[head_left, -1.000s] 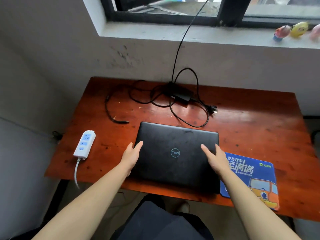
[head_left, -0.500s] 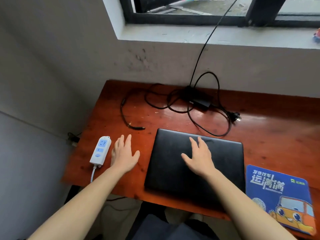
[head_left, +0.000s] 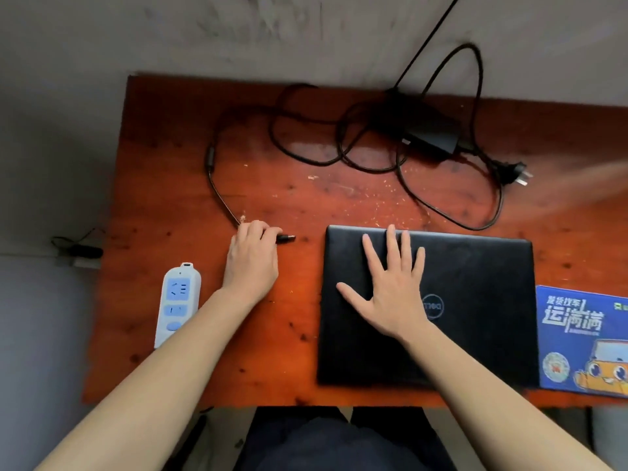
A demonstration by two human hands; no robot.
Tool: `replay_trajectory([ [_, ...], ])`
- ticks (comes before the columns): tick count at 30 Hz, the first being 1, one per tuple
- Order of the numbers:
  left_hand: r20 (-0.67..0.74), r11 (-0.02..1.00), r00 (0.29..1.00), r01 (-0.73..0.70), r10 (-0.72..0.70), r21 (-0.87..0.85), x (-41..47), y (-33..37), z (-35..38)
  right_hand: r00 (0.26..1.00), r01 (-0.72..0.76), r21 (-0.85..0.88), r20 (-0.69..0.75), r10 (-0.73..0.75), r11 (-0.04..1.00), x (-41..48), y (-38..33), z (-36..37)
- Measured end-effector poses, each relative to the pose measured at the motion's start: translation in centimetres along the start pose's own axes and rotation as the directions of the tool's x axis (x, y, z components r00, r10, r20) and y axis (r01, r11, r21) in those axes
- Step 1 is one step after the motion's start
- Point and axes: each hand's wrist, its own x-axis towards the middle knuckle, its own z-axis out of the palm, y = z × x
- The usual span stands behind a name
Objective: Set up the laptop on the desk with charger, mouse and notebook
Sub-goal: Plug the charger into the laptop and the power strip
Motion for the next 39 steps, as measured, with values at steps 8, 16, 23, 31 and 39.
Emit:
replay_trajectory([
  [8, -0.051, 0.969, 0.981, -0.195, 0.189, -0.153, -1.0, 1.1, 2.2, 0.996, -0.031, -0.085, -0.088, 0.023, 0.996, 0.3, -0.4, 1.4],
  [16, -0.086, 0.977, 0.996, -0.009, -0.009, -0.211, -0.7, 2.6, 3.6, 0.993, -0.035, -0.084, -0.119, 0.025, 0.996, 0.2, -0.3, 1.6],
  [23, -0.062, 0.962, 0.994, -0.108, 0.095, -0.249, -0.4, 1.8, 2.9, 0.992, -0.046, -0.095, -0.119, 0.035, 0.994, 0.2, -0.3, 1.6],
  [31, -0.052, 0.959, 0.99, -0.137, 0.128, -0.248, 0.2, 2.3, 2.8, 0.991, -0.049, -0.084, -0.125, 0.039, 0.995, 0.3, -0.4, 1.5],
  [39, -0.01, 0.93, 0.968, -0.242, 0.249, -0.276, 1.8, 2.1, 2.0, 0.991, -0.051, -0.078, -0.125, 0.041, 0.996, 0.2, -0.5, 1.3],
])
